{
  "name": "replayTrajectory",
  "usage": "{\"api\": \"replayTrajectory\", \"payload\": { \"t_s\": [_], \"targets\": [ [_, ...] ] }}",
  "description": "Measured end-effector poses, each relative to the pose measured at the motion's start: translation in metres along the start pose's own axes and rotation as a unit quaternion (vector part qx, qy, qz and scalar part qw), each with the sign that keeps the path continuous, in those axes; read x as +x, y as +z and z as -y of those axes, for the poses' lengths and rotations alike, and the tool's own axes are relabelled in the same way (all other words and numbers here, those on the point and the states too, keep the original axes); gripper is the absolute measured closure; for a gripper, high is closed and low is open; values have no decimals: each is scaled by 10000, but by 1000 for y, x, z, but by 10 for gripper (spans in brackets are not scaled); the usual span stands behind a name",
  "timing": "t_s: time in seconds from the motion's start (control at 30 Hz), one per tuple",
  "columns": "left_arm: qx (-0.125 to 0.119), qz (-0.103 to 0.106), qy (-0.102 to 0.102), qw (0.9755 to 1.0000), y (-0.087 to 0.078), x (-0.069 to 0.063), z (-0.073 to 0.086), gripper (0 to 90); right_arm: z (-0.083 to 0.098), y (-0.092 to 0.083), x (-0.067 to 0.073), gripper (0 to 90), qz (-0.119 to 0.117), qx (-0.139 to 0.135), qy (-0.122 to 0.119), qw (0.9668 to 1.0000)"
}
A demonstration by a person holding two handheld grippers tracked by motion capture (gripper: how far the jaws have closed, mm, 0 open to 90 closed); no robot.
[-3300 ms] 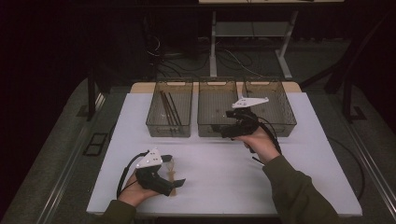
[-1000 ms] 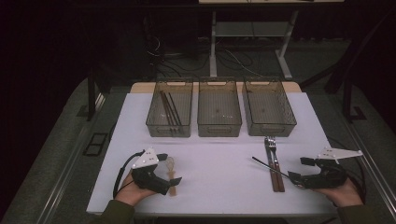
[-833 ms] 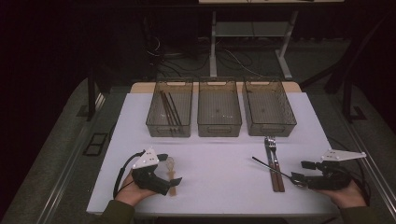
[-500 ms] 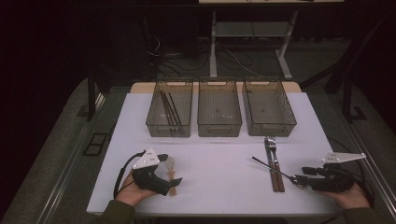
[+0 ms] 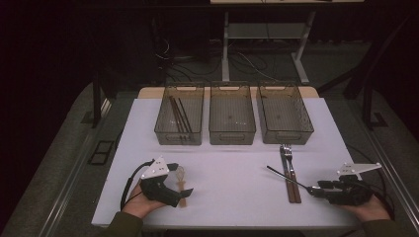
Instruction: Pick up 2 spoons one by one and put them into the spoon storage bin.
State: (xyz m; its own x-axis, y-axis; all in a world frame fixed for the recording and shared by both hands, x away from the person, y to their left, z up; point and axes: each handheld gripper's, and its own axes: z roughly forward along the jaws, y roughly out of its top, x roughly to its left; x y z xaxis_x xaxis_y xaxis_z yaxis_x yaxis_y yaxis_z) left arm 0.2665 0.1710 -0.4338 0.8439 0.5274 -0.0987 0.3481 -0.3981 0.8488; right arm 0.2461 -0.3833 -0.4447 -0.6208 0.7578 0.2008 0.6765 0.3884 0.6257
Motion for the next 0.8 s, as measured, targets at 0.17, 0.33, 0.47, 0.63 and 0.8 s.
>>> {"api": "replayTrajectory", "payload": {
  "t_s": [0.17,0.33,0.47,0.63,0.8],
  "targets": [
    [1,3,-14,10000,1,0,0,0,-1,2,8,556,211,126,-336,9991],
    [-1,0,-7,10000,1,-1,0,0,-1,3,13,564,348,189,-583,9975],
    [-6,1,8,10000,1,-1,0,0,0,3,12,634,321,152,-601,9976],
    [-8,1,46,10000,1,-1,0,0,1,2,10,720,235,93,-571,9980],
    [-12,-10,43,10000,1,-1,0,0,0,2,13,794,-82,72,-558,9984]
  ]
}}
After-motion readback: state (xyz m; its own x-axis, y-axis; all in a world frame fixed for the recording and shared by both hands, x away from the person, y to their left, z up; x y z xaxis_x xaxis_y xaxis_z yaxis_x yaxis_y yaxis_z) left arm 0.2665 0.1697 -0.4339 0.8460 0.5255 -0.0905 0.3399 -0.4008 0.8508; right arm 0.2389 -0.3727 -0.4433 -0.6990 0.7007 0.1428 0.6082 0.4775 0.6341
